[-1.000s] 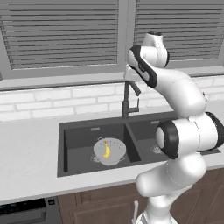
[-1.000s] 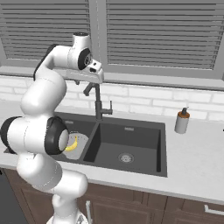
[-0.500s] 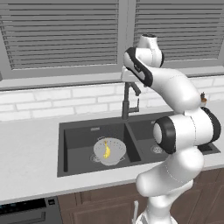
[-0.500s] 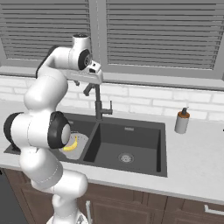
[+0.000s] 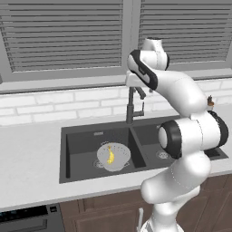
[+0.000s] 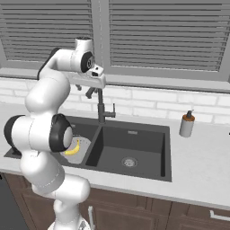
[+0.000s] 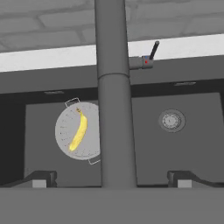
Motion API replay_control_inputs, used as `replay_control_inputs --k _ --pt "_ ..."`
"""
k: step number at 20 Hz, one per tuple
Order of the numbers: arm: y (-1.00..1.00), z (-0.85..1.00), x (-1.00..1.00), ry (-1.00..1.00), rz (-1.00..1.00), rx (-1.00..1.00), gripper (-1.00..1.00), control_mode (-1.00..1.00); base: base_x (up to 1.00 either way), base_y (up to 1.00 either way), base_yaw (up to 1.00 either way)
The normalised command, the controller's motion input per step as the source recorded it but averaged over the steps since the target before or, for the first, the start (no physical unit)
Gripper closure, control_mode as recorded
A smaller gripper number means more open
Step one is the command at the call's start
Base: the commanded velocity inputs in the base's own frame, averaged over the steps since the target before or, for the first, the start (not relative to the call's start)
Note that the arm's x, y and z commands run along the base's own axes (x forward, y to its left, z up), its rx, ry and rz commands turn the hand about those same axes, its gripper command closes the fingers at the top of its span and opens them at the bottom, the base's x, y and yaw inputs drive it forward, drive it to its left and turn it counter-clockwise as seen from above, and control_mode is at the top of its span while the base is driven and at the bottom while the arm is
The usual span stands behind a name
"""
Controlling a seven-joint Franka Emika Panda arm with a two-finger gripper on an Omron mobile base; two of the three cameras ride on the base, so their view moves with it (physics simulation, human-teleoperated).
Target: Put the colander in the sink, put the banana in the colander, and turn on the sink faucet and pour water over the colander.
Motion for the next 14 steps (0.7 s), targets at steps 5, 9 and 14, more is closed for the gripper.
replay_control_inputs --k 5,9,14 --pt "0.0 -0.01 0.0 0.1 0.0 0.0 -1.0 -1.0 0.0 0.0 0.0" --pt "0.0 -0.02 0.0 0.1 0.0 0.0 -1.0 -1.0 0.0 0.0 0.0" --pt "0.0 -0.1 0.0 0.07 0.0 0.0 -1.0 -1.0 0.0 0.0 0.0"
